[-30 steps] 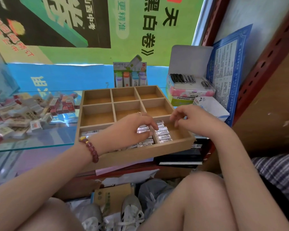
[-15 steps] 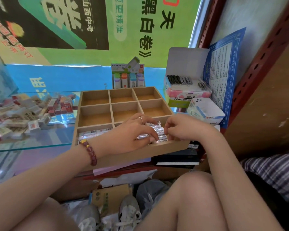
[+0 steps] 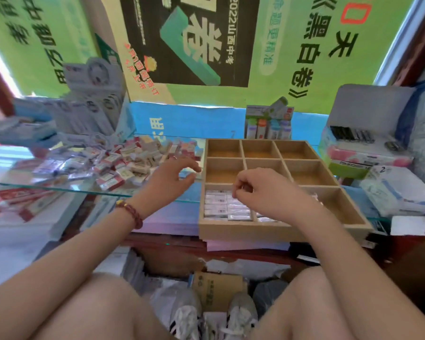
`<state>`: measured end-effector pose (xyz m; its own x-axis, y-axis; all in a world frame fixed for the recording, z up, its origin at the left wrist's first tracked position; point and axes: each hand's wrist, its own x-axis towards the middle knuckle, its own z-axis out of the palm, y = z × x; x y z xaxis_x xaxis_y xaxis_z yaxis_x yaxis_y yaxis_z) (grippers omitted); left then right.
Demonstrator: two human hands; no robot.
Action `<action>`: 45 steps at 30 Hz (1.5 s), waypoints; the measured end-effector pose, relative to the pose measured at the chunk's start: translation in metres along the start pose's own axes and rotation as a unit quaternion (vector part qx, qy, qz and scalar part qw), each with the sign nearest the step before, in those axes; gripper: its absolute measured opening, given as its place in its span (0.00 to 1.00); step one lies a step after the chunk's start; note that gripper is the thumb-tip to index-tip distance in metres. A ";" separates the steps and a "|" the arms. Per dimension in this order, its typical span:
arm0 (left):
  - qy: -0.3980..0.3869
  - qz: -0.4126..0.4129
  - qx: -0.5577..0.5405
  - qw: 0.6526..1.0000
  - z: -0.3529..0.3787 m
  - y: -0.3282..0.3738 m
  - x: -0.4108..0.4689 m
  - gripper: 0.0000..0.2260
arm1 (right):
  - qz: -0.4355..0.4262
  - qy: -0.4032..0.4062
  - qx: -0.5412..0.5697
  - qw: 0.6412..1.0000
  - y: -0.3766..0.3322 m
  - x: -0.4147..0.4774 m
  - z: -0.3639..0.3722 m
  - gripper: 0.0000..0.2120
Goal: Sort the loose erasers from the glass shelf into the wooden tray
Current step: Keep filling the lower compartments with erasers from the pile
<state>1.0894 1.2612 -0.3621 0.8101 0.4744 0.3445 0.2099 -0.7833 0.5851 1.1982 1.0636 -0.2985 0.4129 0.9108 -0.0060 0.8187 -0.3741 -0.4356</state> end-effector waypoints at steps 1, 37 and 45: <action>0.036 -0.041 0.016 0.998 -0.007 -0.014 -0.003 0.09 | -0.011 0.003 -0.001 1.000 -0.009 0.006 0.005 0.07; 0.248 -0.107 0.039 0.962 -0.030 -0.104 -0.022 0.20 | -0.076 0.004 -0.180 0.981 -0.060 0.165 0.113 0.29; 0.235 -0.096 0.024 0.967 -0.032 -0.104 -0.024 0.20 | -0.006 -0.044 -0.099 0.994 -0.052 0.167 0.091 0.13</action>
<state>1.0309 1.3447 -0.4078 0.4168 0.7348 0.5351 0.3670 -0.6746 0.6405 1.1886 1.2510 -0.3592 0.3726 0.9242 -0.0840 0.8896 -0.3815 -0.2509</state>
